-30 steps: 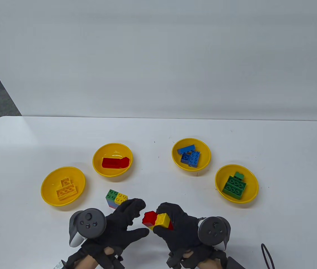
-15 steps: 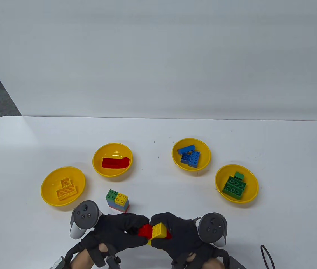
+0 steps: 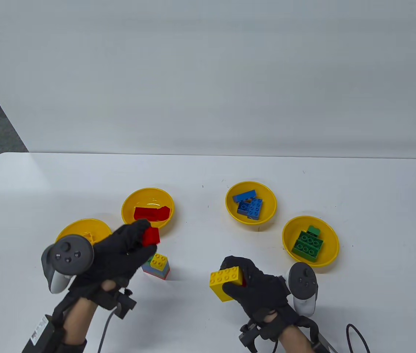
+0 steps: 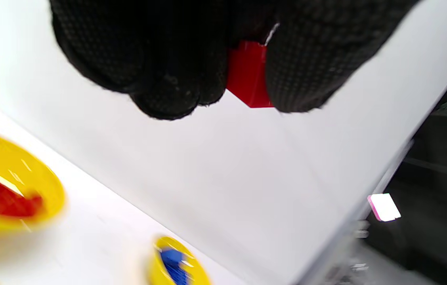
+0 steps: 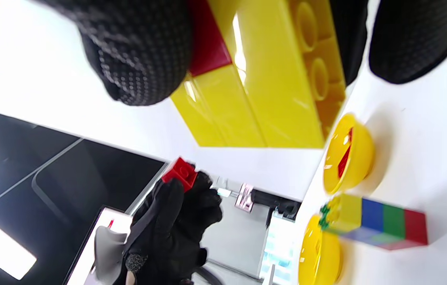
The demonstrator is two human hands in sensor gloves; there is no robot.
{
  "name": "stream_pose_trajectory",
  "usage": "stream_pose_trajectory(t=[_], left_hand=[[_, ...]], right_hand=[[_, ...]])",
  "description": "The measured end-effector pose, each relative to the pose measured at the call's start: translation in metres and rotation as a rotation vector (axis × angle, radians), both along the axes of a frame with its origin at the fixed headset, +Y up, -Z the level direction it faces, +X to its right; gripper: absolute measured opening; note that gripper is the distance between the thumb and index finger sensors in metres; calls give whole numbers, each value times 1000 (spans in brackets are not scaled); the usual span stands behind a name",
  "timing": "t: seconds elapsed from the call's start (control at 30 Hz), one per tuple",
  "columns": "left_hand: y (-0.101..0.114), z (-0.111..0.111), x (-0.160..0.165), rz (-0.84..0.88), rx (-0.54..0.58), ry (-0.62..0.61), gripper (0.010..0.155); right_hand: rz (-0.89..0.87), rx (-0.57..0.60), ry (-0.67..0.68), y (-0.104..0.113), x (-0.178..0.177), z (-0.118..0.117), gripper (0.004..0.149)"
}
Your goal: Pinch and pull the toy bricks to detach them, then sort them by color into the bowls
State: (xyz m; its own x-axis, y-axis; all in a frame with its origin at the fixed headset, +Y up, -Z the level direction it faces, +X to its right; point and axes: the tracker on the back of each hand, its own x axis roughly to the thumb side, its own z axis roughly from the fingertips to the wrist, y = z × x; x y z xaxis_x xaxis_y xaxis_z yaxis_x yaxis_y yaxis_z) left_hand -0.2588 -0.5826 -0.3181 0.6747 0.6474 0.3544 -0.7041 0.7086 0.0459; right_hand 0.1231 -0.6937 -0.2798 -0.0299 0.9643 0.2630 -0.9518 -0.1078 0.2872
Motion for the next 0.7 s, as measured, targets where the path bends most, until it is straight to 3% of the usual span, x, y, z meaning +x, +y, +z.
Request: stream_pose_trajectory(t=[0.07,0.17,0.3,0.4,0.53,0.63,0.7], left_hand=[[12,-25,-3,-147,-18,93,67],[8,-60,2,-330,-99,169,67],[-23,-101,11,-547,-218,249,67],[-61,-133,16,-648,-320,293,67],[-92,-153,14,-646,-404,310,67],[-98,-156,9,-600,-448,289,73],[-90,-151,7,-575,-432,299,78]], right_hand=[[-27,-32,-87,-3,13,-4,61],[-30,-64,-167,-3,24,-8,61],[32,-87,-168,-6,31,-12,68],[91,-53,-215,-5,33,-13,67],[162,-56,-248,-5,35,-13,66],[183,-86,-226,-8,34,-15,66],[176,-117,-191,-10,34,-17,66]])
